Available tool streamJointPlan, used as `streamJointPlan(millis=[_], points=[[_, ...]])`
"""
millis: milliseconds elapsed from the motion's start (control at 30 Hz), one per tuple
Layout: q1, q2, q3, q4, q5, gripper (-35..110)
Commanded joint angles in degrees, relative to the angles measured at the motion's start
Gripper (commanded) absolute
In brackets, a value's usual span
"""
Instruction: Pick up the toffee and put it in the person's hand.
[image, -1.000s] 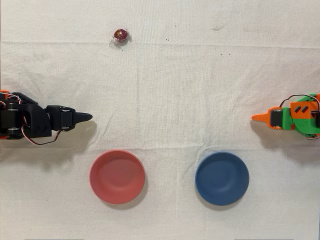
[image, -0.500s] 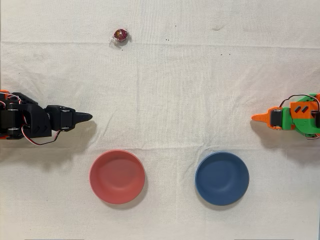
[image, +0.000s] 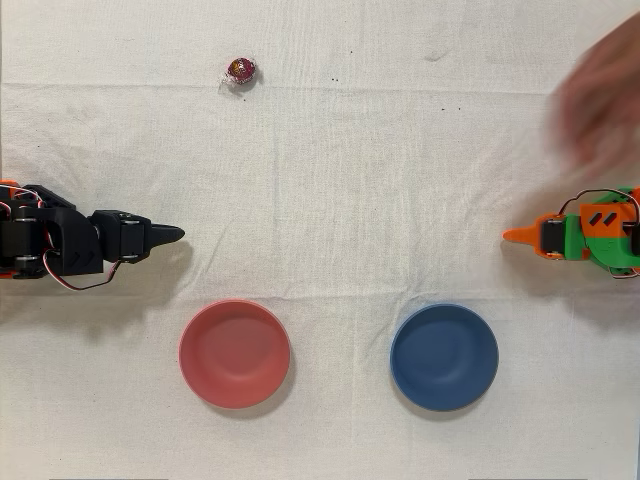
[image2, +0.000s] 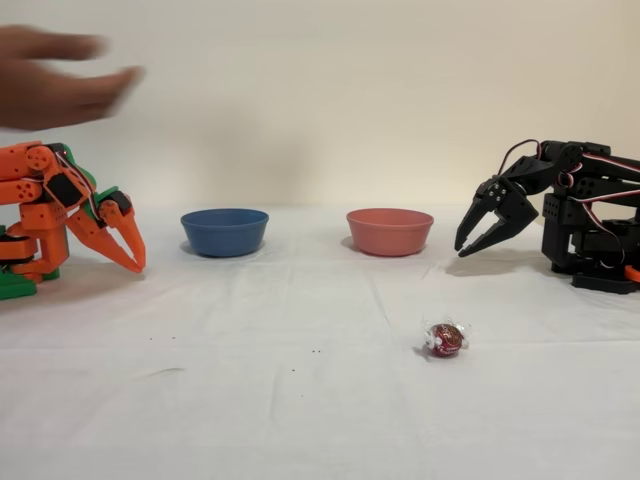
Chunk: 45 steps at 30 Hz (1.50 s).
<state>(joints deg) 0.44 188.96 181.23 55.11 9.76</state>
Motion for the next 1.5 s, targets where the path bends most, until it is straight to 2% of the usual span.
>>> streamJointPlan(millis=[0, 633, 900, 1467], points=[[0.5, 4.0, 2.9, -0.1, 0.9, 0], [0.4, 4.0, 2.9, -0.2, -0.3, 0], [0.1, 4.0, 2.5, -1.4, 1.2, 6], [-1.3, -11.4, -16.1, -1.2, 5.1, 11]])
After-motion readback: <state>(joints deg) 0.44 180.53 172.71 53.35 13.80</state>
